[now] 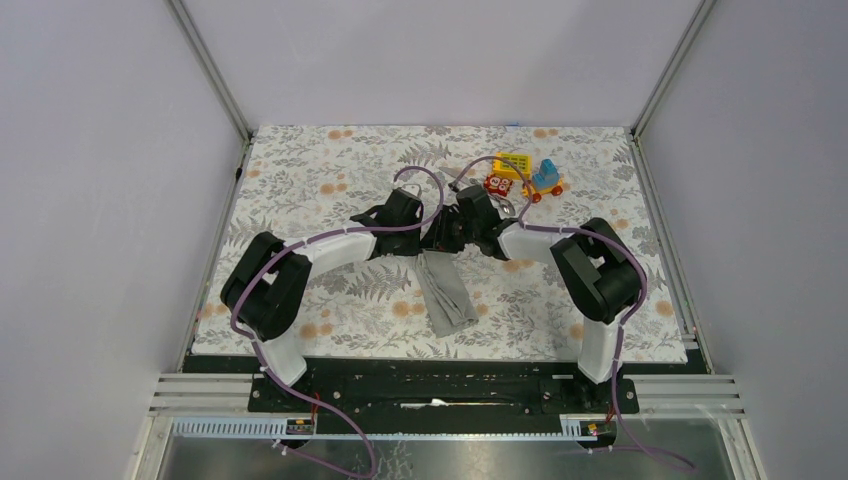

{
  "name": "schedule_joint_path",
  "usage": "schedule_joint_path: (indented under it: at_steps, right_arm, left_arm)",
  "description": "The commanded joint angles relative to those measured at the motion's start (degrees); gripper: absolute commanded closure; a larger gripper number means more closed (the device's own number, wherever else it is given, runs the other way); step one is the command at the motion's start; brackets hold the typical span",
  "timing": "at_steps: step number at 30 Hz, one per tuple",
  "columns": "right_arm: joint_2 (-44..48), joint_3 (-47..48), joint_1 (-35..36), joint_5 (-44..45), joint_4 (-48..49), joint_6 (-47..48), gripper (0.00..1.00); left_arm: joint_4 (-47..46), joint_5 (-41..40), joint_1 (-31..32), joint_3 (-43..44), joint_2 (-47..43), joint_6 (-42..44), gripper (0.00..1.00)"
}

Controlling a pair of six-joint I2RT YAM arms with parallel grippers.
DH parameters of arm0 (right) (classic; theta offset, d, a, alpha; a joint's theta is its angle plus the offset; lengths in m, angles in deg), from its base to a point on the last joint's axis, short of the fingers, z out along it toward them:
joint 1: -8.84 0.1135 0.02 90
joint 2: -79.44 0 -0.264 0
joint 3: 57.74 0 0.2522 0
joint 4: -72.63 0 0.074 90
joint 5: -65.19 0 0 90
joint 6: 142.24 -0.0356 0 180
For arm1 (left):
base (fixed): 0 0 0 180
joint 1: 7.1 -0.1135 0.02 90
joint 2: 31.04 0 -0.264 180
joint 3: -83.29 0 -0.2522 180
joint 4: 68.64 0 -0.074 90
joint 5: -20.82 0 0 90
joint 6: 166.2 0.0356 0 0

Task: Fold the napkin into a case and place the utensils inside
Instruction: Grasp the top corner of the smaller rectangle folded napkin from the folded napkin.

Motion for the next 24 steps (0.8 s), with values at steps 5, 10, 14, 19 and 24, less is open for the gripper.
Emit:
schedule_joint_path:
  at_steps: [5,10,14,19,24]
  right_arm:
    - [-1.36,3.1,0.51,-0.71,0.86,0.72,0.56]
    - [-2.56,4.07,0.51,-0.37,0.39,0.3,0.59]
    - [-2.98,4.21,0.48,-0.72,1.17,-0.3,0.76]
    - [-1.51,2.25,0.48,1.02,1.08,-2.14,1.0]
    - [0.31,-2.75,0.54,1.03,4.05,-7.34,1.0]
  left_arm:
    - [-2.35,0.91,-0.24,0.37,-2.36,-0.49,1.0]
    - [-2.45,1.21,-0.24,0.47,-2.29,-0.56,1.0]
    - [-2.68,1.31,-0.24,0.39,-2.19,-0.81,1.0]
    - [-3.47,0.76,-0.28,-0.2,-2.65,-1.42,1.0]
    - [-5.99,0.15,-0.41,-2.02,-4.54,-1.57,1.0]
